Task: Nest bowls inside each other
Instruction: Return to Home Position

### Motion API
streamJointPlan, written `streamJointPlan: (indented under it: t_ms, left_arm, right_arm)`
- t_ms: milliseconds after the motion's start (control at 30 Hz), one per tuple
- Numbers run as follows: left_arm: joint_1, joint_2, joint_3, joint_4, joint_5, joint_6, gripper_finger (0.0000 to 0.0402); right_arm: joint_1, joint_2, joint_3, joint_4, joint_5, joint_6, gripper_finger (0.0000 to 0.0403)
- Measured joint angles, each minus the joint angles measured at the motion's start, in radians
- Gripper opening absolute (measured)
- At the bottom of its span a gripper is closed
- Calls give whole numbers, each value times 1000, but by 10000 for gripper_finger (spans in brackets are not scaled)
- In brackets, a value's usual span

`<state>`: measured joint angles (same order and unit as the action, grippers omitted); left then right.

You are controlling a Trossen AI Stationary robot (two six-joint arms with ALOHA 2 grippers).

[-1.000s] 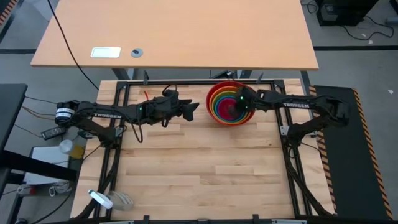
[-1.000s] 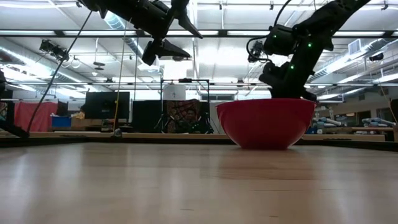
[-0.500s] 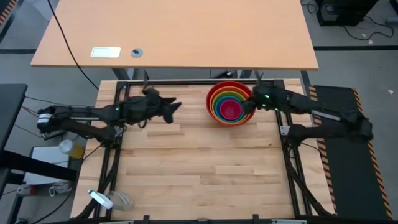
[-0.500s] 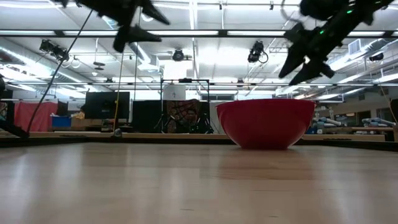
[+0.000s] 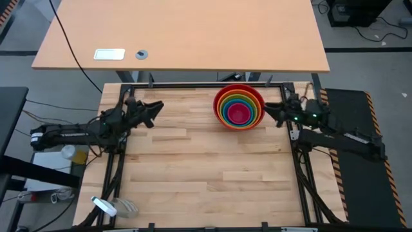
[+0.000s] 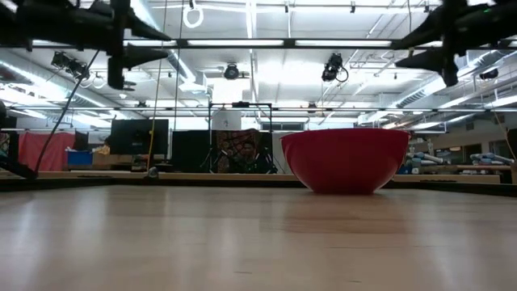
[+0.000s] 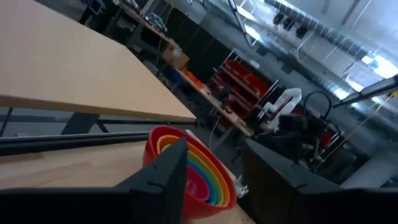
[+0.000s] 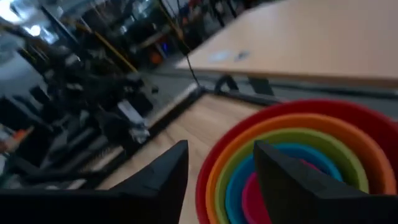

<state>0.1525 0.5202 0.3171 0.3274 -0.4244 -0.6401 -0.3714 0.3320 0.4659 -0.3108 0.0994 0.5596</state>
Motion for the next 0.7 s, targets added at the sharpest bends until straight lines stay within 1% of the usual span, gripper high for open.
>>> streamJointPlan:
  t_ms: [67, 200, 333, 467, 600, 700]
  left_arm:
    - [12, -55, -47, 16, 0, -10, 144]
    - [38, -159, -131, 41, 0, -39, 124]
    - [53, -222, -183, 42, 0, -51, 113]
    - [66, -241, -205, 45, -1, -52, 101]
    - [54, -246, -238, 105, 10, -49, 83]
    - [24, -246, -276, 158, 18, -48, 65]
  right_arm:
    - [0, -72, -18, -5, 11, -3, 182]
    - [-1, -208, -59, -26, 69, -4, 170]
    - [-1, -326, -123, -36, 115, 7, 163]
    - [-2, -316, -188, -13, 109, 39, 162]
    - [-2, -322, -285, 120, 61, 84, 162]
    - [-1, -328, -363, 247, 45, 115, 162]
